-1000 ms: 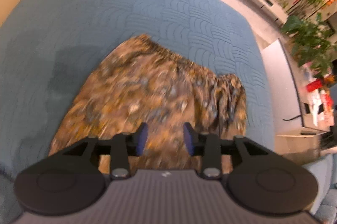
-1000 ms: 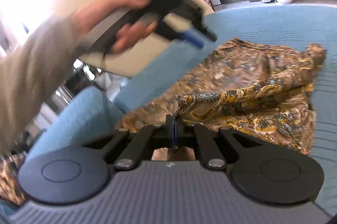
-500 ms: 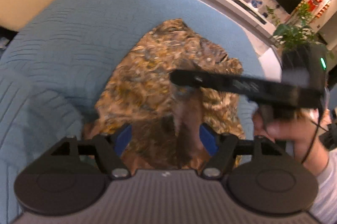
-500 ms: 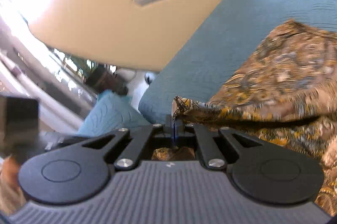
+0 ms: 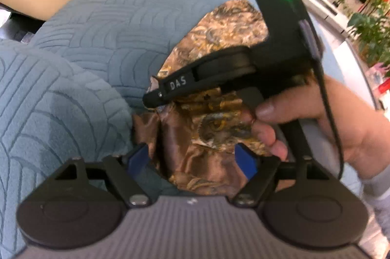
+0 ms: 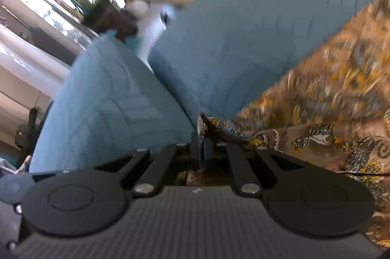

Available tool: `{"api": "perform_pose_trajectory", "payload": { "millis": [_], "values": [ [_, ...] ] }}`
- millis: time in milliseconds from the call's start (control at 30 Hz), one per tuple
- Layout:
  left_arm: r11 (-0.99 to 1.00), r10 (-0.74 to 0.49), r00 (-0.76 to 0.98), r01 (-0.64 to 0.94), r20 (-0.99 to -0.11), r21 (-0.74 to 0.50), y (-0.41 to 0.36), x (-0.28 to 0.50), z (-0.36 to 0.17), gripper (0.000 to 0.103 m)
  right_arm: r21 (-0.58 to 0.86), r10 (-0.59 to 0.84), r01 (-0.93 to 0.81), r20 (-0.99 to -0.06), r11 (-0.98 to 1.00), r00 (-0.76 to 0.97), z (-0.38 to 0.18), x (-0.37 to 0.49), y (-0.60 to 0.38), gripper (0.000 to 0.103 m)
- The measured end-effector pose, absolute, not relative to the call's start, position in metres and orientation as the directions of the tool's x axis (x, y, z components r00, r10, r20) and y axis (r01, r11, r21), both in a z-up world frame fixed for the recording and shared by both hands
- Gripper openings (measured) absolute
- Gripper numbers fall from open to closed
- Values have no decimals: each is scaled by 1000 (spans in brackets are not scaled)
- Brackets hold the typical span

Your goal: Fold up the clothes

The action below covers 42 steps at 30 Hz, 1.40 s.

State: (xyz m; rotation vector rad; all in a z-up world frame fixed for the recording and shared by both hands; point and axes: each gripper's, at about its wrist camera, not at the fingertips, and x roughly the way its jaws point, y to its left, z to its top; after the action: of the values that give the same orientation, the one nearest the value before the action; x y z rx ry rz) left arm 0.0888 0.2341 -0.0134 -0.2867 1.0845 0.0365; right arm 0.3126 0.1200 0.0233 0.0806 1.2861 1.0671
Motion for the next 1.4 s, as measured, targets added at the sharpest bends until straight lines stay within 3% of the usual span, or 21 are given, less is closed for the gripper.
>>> {"api": "perform_pose_trajectory", "payload": {
  "millis": [33,133,267,500,567,667,800,933,1033,1233,1367,1400],
  "values": [
    [967,-97,468,-164,-878,-194,232,90,-14,79,605,677,-581,-726,545,-121,22,314,116,31],
    [974,-75,470,-152,-879,-165,227,91,-15,81,671,721,-547,-673,501,-164,31,317,97,61],
    [980,-66,474,-134,-878,-146,215,89,-14,81,742,790,-502,-588,443,-172,51,320,72,73],
    [976,-111,517,-103,-849,-190,193,90,-3,86,828,891,-435,-439,353,-113,81,327,14,73],
    [968,-145,521,-103,-841,-230,188,91,-3,86,814,890,-435,-453,386,-58,83,329,0,73],
    [957,-165,548,-112,-820,-268,177,95,-7,86,775,877,-422,-464,471,125,85,325,-43,73],
    [942,-136,590,-173,-796,-289,162,101,-16,86,821,823,-231,-414,523,389,59,303,-141,73],
    [919,-141,633,-202,-761,-339,139,116,-29,86,805,663,21,-502,592,555,24,296,-212,64],
    [922,-140,652,-189,-745,-339,113,138,-33,88,814,618,141,-528,563,582,0,308,-242,58],
    [954,-211,627,-36,-749,-299,57,190,-50,88,783,570,200,-578,589,584,-22,341,-229,49],
    [967,-223,617,46,-755,-249,36,213,-62,88,819,593,161,-519,550,616,-36,357,-218,46],
    [963,-245,618,68,-747,-260,34,215,-66,88,818,591,152,-516,555,619,-36,359,-215,41]
  ]
}}
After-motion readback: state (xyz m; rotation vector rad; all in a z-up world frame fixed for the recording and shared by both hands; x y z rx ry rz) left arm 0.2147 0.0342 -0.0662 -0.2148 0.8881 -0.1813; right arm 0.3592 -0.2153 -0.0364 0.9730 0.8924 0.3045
